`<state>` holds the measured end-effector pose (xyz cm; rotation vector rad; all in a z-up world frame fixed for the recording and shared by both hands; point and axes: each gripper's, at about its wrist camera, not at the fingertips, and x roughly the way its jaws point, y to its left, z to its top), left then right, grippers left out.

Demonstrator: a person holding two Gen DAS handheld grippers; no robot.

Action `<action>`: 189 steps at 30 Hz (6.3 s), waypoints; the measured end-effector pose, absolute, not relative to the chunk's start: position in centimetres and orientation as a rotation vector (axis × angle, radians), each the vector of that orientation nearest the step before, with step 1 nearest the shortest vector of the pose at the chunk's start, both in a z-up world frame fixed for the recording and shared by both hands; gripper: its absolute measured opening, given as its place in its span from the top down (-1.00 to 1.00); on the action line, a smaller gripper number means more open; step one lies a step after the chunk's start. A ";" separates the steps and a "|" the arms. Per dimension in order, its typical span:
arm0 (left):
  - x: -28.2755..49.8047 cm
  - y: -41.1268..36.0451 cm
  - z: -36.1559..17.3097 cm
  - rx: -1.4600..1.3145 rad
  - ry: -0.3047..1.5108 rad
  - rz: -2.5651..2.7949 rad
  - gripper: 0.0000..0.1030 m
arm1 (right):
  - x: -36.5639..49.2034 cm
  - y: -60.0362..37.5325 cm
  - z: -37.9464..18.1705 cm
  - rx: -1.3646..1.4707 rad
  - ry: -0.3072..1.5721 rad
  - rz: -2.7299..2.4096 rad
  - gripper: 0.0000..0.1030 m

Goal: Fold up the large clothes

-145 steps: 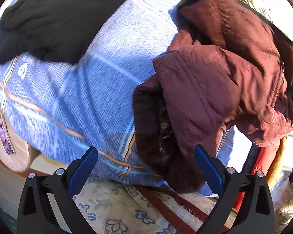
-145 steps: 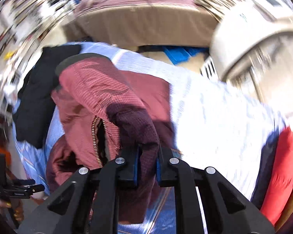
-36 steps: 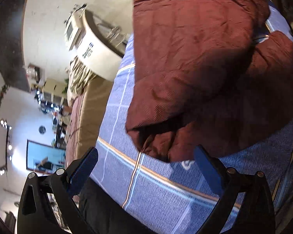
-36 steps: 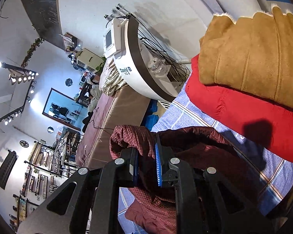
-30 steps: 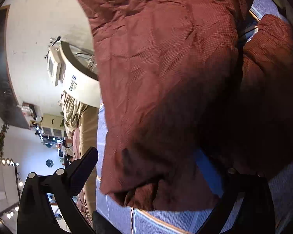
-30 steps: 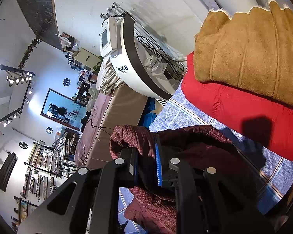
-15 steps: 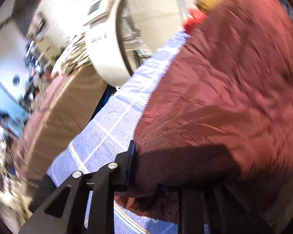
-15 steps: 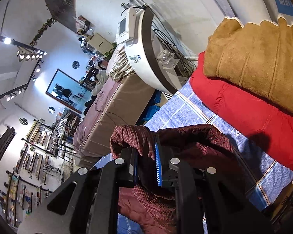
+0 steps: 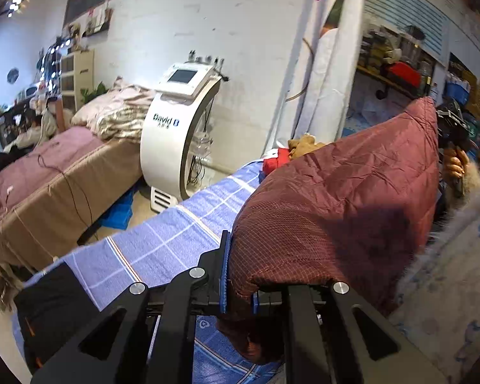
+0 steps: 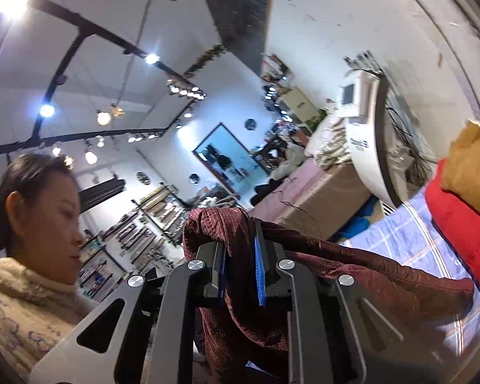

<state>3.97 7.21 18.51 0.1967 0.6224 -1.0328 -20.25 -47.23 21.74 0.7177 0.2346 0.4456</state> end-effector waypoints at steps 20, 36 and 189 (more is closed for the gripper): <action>29.4 5.6 8.5 -0.425 0.897 -0.580 -0.20 | 1.7 -54.2 7.4 0.781 0.623 0.034 0.40; 15.9 8.5 -15.9 -0.206 1.442 -0.005 -0.81 | -0.2 -49.6 -18.0 0.724 1.197 -0.432 -0.36; 9.0 -4.4 -18.3 0.534 1.445 -0.306 -0.83 | 34.5 -46.6 -22.5 0.312 1.234 -0.148 -0.27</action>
